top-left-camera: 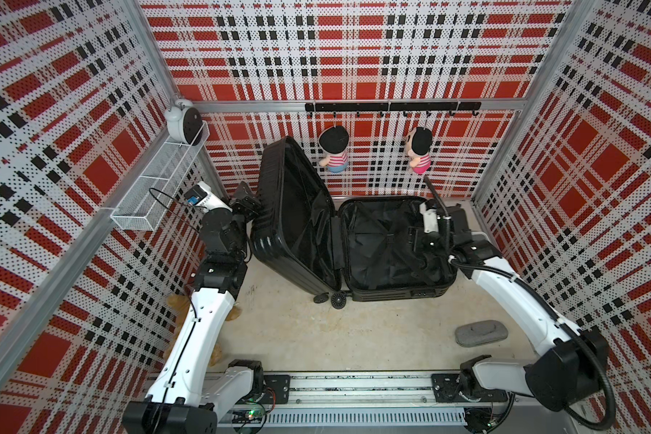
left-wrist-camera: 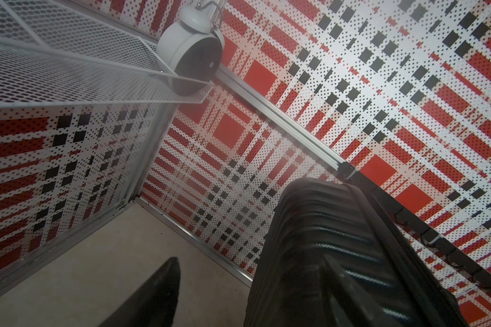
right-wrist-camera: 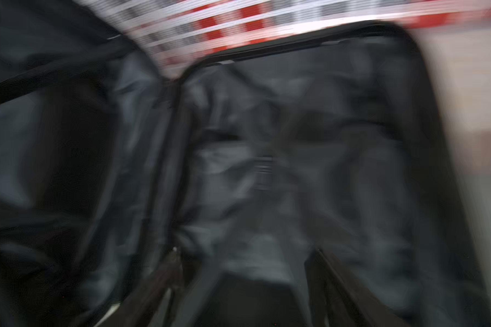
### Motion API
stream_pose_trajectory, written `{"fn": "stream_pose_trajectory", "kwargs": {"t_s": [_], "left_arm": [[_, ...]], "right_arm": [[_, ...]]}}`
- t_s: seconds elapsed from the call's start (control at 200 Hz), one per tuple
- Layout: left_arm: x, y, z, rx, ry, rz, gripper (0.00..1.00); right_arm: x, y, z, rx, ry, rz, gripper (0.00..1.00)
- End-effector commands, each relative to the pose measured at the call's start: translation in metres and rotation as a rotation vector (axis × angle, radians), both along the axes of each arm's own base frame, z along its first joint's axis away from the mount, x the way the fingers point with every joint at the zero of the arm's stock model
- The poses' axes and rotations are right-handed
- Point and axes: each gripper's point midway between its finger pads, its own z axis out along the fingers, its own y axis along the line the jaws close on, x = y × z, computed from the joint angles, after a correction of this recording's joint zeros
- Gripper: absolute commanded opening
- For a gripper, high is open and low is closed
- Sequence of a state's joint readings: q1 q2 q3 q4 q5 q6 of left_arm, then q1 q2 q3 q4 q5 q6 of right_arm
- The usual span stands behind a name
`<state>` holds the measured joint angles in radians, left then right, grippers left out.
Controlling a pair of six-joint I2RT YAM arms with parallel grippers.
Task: Open the suitcase zippers
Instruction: Adjust the suitcase at the center of the board.
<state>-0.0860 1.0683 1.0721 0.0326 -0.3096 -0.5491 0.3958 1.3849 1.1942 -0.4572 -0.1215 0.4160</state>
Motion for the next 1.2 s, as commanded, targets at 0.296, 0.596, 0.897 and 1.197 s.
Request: {"fn": "stream_pose_trajectory", "kwargs": {"t_s": [0.296,0.596,0.897,1.197], "left_arm": [[0.005,0.003,-0.092,0.106,0.331,0.025,0.78],[0.003,0.021,-0.109,0.098,0.369,0.052,0.78],[0.012,0.018,-0.129,0.093,0.415,0.025,0.78],[0.015,0.027,-0.128,0.098,0.441,0.055,0.77]], "right_arm": [[0.031,0.155,-0.072,0.131,0.167,0.177,0.84],[0.031,0.199,-0.143,0.056,0.286,0.163,0.91],[0.013,0.146,-0.185,-0.057,0.368,-0.053,0.21],[0.004,0.121,-0.186,-0.055,0.388,-0.132,0.19]]}}
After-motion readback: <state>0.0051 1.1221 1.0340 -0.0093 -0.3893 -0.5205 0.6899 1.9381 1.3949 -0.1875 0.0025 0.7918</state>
